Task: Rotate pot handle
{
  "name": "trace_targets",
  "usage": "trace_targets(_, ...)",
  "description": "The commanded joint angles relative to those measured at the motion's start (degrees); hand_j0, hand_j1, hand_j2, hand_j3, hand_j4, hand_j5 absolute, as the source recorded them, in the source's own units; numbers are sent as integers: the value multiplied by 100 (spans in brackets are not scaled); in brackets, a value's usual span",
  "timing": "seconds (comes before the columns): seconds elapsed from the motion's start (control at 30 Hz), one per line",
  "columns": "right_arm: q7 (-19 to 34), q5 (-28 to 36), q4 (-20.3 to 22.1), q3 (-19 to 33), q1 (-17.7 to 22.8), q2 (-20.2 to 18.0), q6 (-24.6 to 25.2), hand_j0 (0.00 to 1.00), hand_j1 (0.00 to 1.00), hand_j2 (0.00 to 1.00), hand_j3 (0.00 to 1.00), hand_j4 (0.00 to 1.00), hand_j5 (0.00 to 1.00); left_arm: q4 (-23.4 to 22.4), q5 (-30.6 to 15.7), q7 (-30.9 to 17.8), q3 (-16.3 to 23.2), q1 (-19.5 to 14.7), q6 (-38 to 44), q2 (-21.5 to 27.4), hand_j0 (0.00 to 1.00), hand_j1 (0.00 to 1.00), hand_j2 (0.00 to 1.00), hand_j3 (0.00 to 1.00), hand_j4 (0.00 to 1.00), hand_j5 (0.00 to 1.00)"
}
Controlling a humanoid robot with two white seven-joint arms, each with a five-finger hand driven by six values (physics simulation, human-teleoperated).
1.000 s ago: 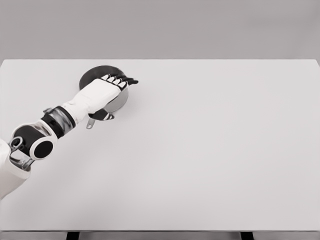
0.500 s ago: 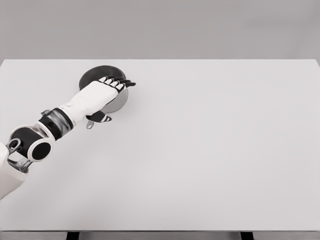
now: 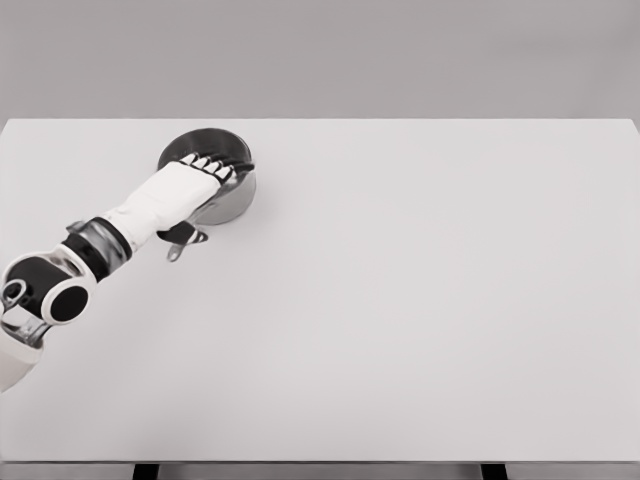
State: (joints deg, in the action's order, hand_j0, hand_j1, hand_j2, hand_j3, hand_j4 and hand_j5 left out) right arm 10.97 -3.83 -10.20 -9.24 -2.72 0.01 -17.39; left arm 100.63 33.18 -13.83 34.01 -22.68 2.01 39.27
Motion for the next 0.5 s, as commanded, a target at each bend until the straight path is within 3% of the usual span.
trace_targets(0.0,1,-4,0,1,0,-1,-1,100,100,100,100,100,100,0,39,4,-96,9,-17,55,100,100,100,100,100,100)
trace_targets(0.47,1,-4,0,1,0,-1,-1,100,100,100,100,100,100,-9,30,4,-422,123,-25,345,100,100,100,100,100,100)
